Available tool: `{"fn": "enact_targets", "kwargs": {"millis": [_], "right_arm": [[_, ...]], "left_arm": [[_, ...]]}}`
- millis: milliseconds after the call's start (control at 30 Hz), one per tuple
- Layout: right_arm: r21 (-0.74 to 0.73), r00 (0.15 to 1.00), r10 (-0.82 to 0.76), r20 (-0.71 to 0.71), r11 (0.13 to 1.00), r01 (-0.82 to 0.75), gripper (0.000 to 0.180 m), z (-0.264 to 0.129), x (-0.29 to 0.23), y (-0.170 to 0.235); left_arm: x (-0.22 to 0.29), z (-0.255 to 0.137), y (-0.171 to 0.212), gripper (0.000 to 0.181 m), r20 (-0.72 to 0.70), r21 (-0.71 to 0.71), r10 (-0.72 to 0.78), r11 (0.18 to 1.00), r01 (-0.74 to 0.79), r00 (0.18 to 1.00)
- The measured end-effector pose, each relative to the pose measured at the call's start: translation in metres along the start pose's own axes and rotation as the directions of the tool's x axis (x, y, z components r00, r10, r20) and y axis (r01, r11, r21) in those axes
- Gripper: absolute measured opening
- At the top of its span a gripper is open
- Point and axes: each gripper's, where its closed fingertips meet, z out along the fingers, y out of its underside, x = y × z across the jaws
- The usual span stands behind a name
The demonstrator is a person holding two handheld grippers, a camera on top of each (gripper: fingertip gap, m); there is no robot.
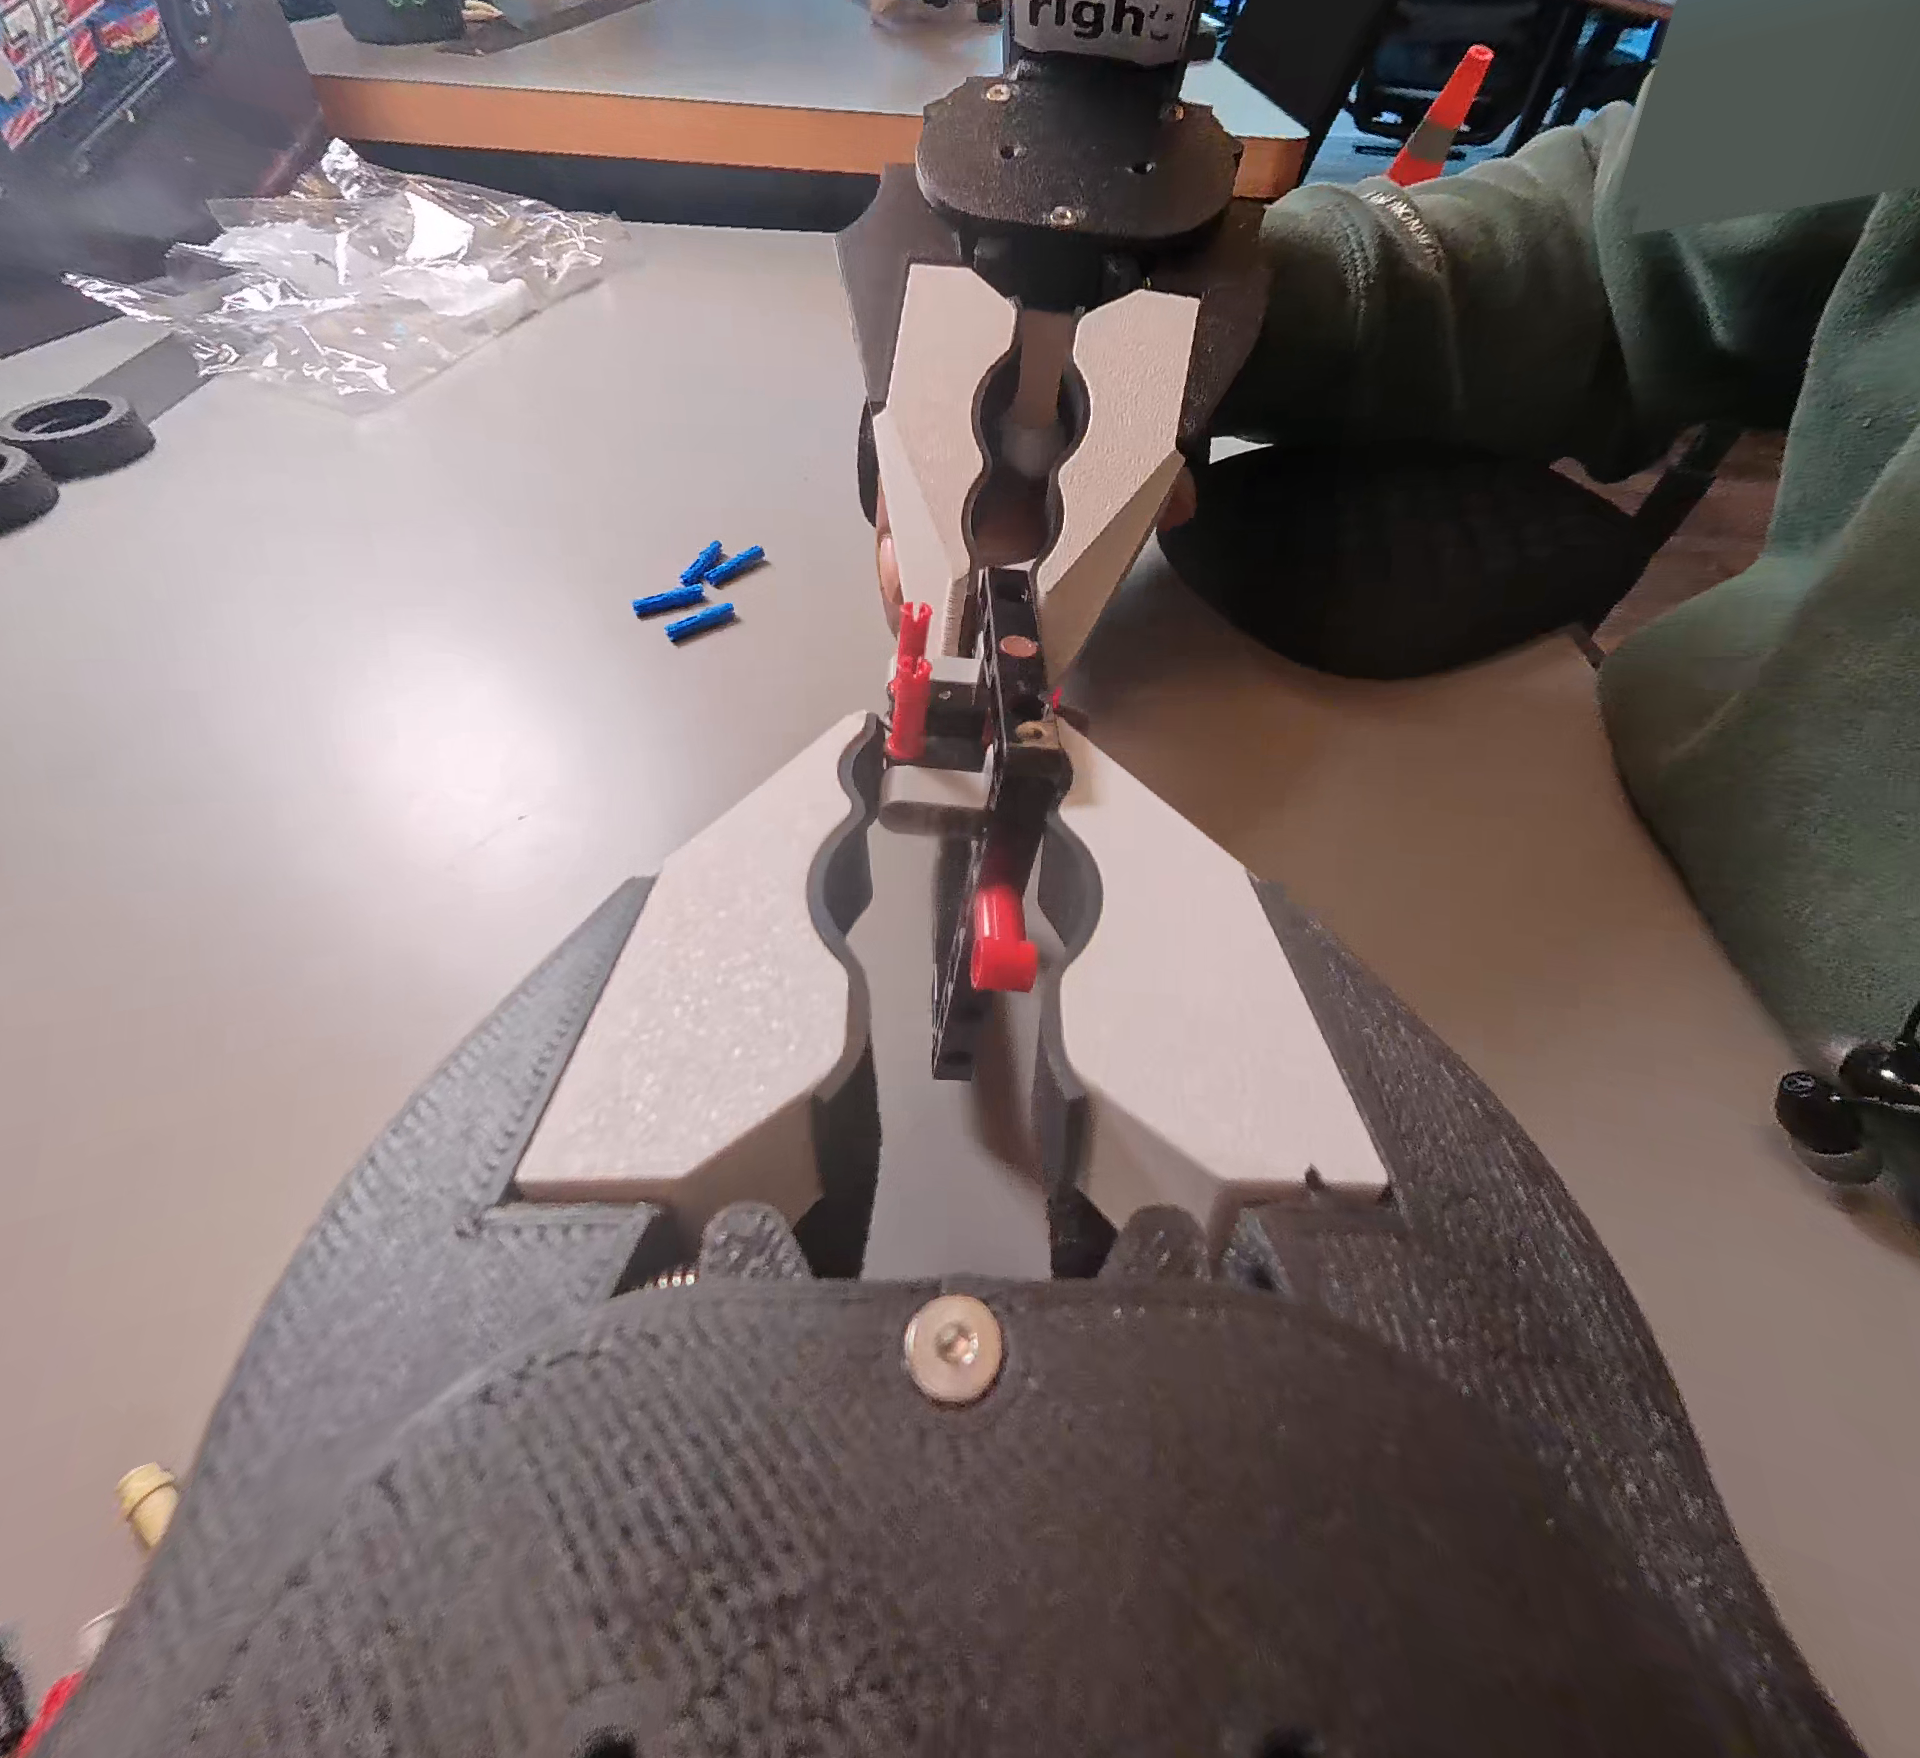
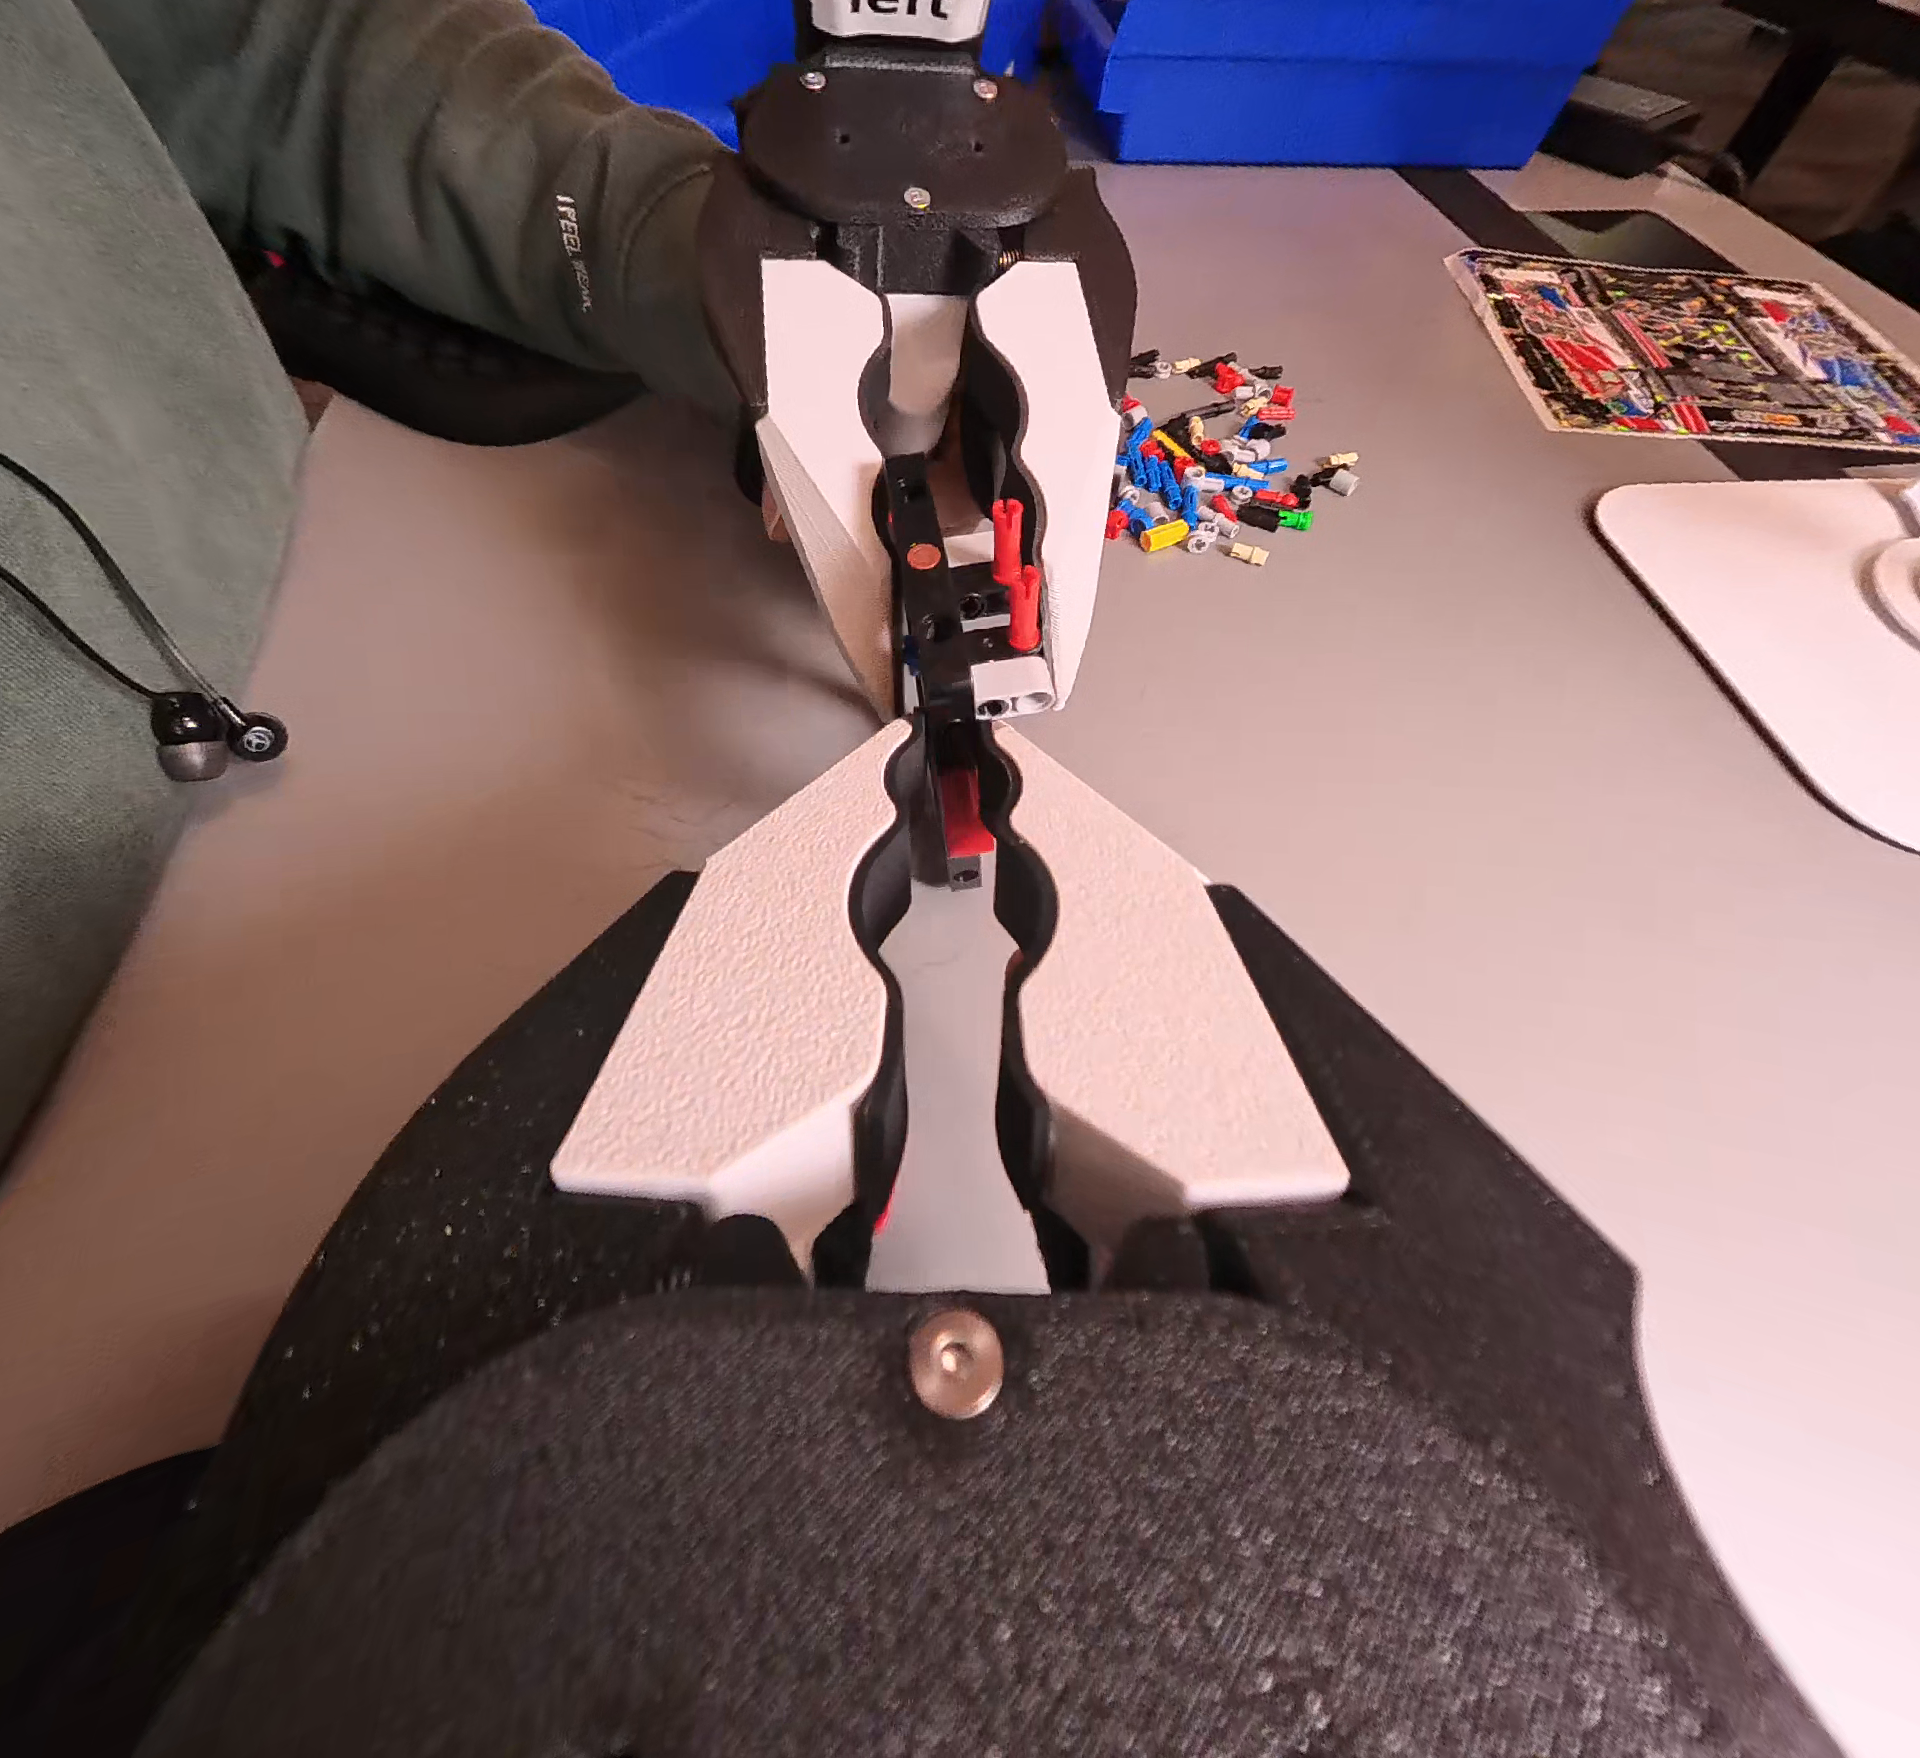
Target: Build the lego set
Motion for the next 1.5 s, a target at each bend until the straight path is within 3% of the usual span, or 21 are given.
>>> {"fn": "enact_targets", "kwargs": {"millis": [433, 567, 667, 800, 933, 1300, 1400, 1500], "right_arm": [[-0.002, 0.998, 0.067, 0.002, 0.998, -0.067, 0.007, 0.0, 0.001, 0.002], [0.0, 0.996, 0.09, 0.005, 0.996, -0.09, 0.006, 0.0, 0.001, 0.003], [0.006, 0.994, 0.11, 0.014, 0.994, -0.11, 0.006, -0.001, 0.002, 0.003], [0.02, 0.988, 0.148, 0.042, 0.989, -0.149, 0.006, -0.001, 0.001, 0.0], [0.016, 0.985, 0.162, 0.06, 0.987, -0.163, 0.006, 0.0, -0.001, 0.001], [0.009, 0.987, 0.155, 0.048, 0.988, -0.156, 0.008, -0.003, -0.001, 0.002], [-0.064, 0.995, 0.099, -0.004, 0.993, -0.099, 0.021, -0.019, 0.005, 0.004], [-0.305, 0.997, 0.061, -0.047, 0.95, -0.072, 0.024, -0.038, 0.002, 0.036]], "left_arm": [[-0.002, 0.0, 0.0, 0.027, 0.011, 0.006, -0.006, 1.0, 0.006, 1.0], [0.002, -0.002, -0.001, 0.048, -0.021, 0.013, -0.012, 1.0, 0.012, 1.0], [0.001, -0.001, 0.002, 0.052, -0.021, -0.005, -0.013, 1.0, 0.013, 1.0], [0.002, 0.003, 0.006, 0.048, -0.021, -0.041, -0.003, 0.999, 0.002, 1.0], [0.0, 0.003, 0.007, 0.032, -0.009, -0.043, -0.006, 0.999, 0.005, 1.0], [-0.001, 0.005, 0.008, 0.027, 0.017, -0.06, 0.016, 0.998, -0.015, 1.0], [-0.006, 0.004, 0.01, 0.026, 0.055, -0.076, 0.028, 0.997, -0.024, 0.998], [-0.011, 0.003, 0.011, 0.026, 0.083, -0.088, 0.045, 0.995, -0.037, 0.996]]}}
